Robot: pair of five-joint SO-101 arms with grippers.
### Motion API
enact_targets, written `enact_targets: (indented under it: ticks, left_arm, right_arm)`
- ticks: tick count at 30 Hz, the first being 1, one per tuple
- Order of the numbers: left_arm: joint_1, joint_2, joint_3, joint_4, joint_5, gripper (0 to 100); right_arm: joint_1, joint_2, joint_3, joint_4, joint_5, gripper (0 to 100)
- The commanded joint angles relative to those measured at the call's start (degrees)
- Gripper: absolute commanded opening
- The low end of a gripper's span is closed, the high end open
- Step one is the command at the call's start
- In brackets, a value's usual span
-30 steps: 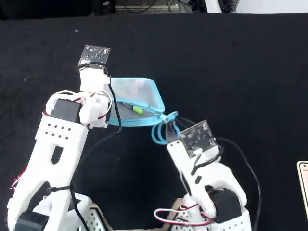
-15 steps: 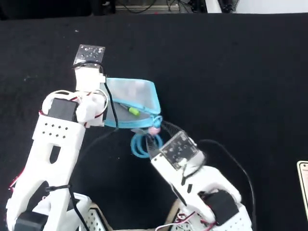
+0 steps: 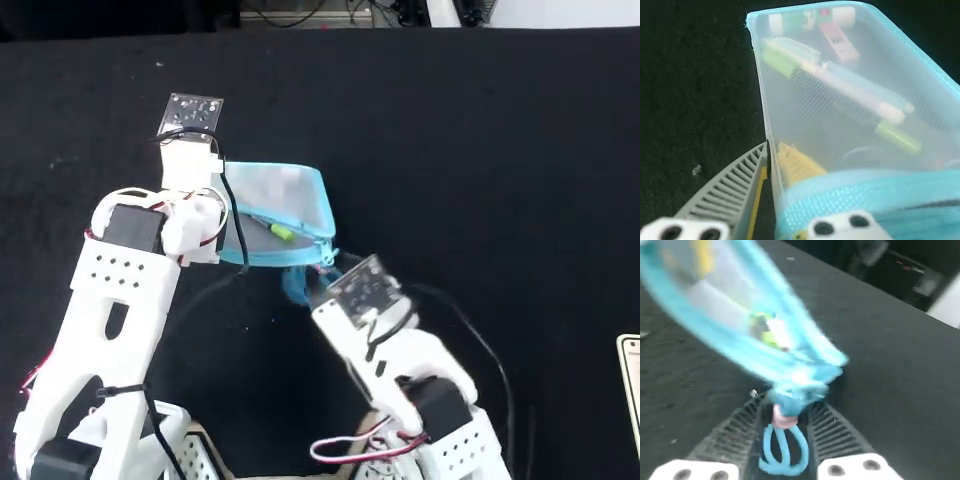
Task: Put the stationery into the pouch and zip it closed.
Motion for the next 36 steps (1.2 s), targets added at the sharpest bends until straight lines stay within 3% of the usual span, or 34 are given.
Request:
enact_targets:
  ticks: [1,10,19,26,33,36]
  left_arm:
    - [-0.66,1.23,0.48,0.88,-0.09,3]
    - [-0.66,1.23,0.48,0.79,-0.09,3]
    - [-0.66,1.23,0.48,0.79,-0.09,3]
    - [-0.66,1.23,0.48,0.79,-0.09,3]
    - [-0.66,1.23,0.48,0.97,-0.09,3]
    - [-0.66,1.23,0.48,1.05,-0.09,3]
  right_arm:
    - [6.15,-4.53,-4.09,-0.70,0.09,1.0]
    - [8.00,-4.53,-4.44,0.44,0.09,1.1]
    - [-3.52,-4.53,-1.10,2.99,0.26,1.6]
    - [-3.60,-4.53,0.22,2.46,-3.25,17.5]
    - [-3.43,-3.82,7.60,-8.97,-7.12,17.7]
    - [-3.34,-4.09,7.43,-9.23,-7.21,17.7]
